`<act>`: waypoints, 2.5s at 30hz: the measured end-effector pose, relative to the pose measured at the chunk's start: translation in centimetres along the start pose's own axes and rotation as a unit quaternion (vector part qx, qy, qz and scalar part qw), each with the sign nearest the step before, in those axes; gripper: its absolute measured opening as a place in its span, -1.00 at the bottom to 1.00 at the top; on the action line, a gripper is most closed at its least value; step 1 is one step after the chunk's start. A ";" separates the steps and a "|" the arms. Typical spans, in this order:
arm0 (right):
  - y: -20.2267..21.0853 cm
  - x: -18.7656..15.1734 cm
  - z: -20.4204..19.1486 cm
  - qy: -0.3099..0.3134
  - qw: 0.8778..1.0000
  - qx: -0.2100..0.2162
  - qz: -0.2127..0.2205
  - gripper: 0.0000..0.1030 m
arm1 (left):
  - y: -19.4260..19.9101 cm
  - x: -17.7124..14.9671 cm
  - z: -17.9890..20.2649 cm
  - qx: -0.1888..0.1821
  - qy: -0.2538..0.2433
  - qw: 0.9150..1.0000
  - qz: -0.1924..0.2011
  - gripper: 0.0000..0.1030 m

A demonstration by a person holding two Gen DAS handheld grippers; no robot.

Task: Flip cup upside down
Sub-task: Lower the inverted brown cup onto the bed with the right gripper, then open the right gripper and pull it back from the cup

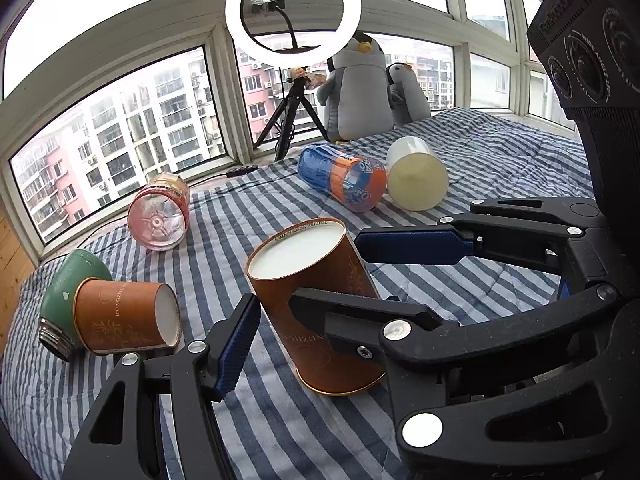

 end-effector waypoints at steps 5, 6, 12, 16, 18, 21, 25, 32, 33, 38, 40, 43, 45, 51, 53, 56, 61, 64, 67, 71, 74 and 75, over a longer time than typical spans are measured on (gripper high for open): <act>0.9 -0.5 -0.1 0.008 1.000 -0.007 0.003 -0.18 | 0.4 -0.4 0.8 -0.007 -0.009 1.000 -0.003 0.31; 1.0 -0.6 -0.2 0.010 1.000 -0.008 0.003 -0.18 | 0.6 -0.5 1.0 -0.007 -0.012 1.000 -0.003 0.31; 1.7 -0.9 -0.2 0.008 1.000 -0.013 0.003 -0.18 | 1.3 -0.8 1.6 -0.009 -0.014 1.000 -0.002 0.31; 2.1 -1.1 0.1 -0.001 1.000 -0.015 0.001 -0.18 | 1.8 -1.0 2.2 -0.009 -0.022 1.000 -0.003 0.31; 2.5 -1.1 0.2 -0.005 1.000 -0.014 0.003 -0.18 | 1.9 -1.2 2.3 -0.011 -0.020 1.000 -0.005 0.31; 3.0 -1.1 0.1 -0.003 1.000 -0.014 0.009 -0.17 | 2.2 -1.3 2.3 -0.014 -0.016 1.000 -0.006 0.32; 3.6 -1.1 0.0 -0.004 1.000 -0.014 0.013 -0.03 | 3.0 -1.6 2.3 -0.023 -0.008 1.000 -0.006 0.49; 4.4 -1.0 0.0 -0.012 0.999 -0.015 0.026 0.08 | 4.5 -2.1 2.1 -0.020 -0.007 1.000 0.001 0.56; 4.5 -1.0 0.0 -0.012 0.999 -0.018 0.029 0.08 | 4.8 -2.2 1.9 -0.020 -0.005 1.000 0.001 0.56; 5.8 -1.1 0.1 -0.013 0.998 -0.035 0.048 0.24 | 6.9 -2.7 1.5 -0.004 -0.008 1.000 0.017 0.63; 6.8 -1.0 0.2 -0.021 0.997 -0.041 0.065 0.36 | 8.1 -2.8 1.2 0.001 -0.001 1.000 0.026 0.64; 8.3 -1.0 0.0 -0.016 0.994 -0.060 0.091 0.39 | 9.7 -2.8 0.6 0.010 0.012 0.999 0.043 0.72; 9.2 -1.0 -0.3 -0.011 0.992 -0.072 0.101 0.42 | 10.8 -2.7 0.3 0.022 0.018 0.998 0.057 0.76; 11.7 -0.9 -1.1 0.009 0.985 -0.102 0.142 0.59 | 13.6 -2.1 -0.6 0.038 0.048 0.992 0.108 0.92; 12.4 -0.7 -1.2 0.010 0.982 -0.108 0.154 0.63 | 14.4 -1.9 -1.1 0.053 0.058 0.989 0.125 0.95; 13.2 -0.4 -0.9 0.010 0.977 -0.123 0.174 0.71 | 15.5 -1.6 -2.0 0.081 0.076 0.982 0.156 0.99; 13.0 -0.7 -0.3 0.016 0.967 -0.160 0.198 0.83 | 16.6 -1.0 -3.5 0.145 0.093 0.964 0.205 0.99; 12.5 -1.0 -0.1 0.019 0.964 -0.174 0.201 0.83 | 16.9 -0.6 -4.0 0.170 0.093 0.954 0.228 0.99; 12.4 -1.0 -0.1 0.020 0.963 -0.174 0.204 0.83 | 16.7 -0.7 -4.0 0.176 0.093 0.951 0.238 0.99; 13.0 -0.7 -0.2 0.022 0.957 -0.183 0.222 0.84 | 16.1 -0.9 -3.7 0.174 0.090 0.950 0.243 0.99; 13.4 -0.8 -0.2 0.019 0.953 -0.190 0.234 0.88 | 16.0 -1.0 -3.6 0.174 0.092 0.948 0.249 0.99; 13.4 -0.9 -0.1 0.018 0.952 -0.191 0.236 0.89 | 16.0 -1.0 -3.6 0.174 0.092 0.948 0.250 0.99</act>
Point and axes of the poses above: each gripper's, at about its wrist camera, not at the fingertips, and y roughly against the way its jaws point, z to its right, x to its top, the point moved 4 cm from there along -y, roughly the way its jaws point, and after that the axes turned 11 degrees about z, right-handed, at the moved point
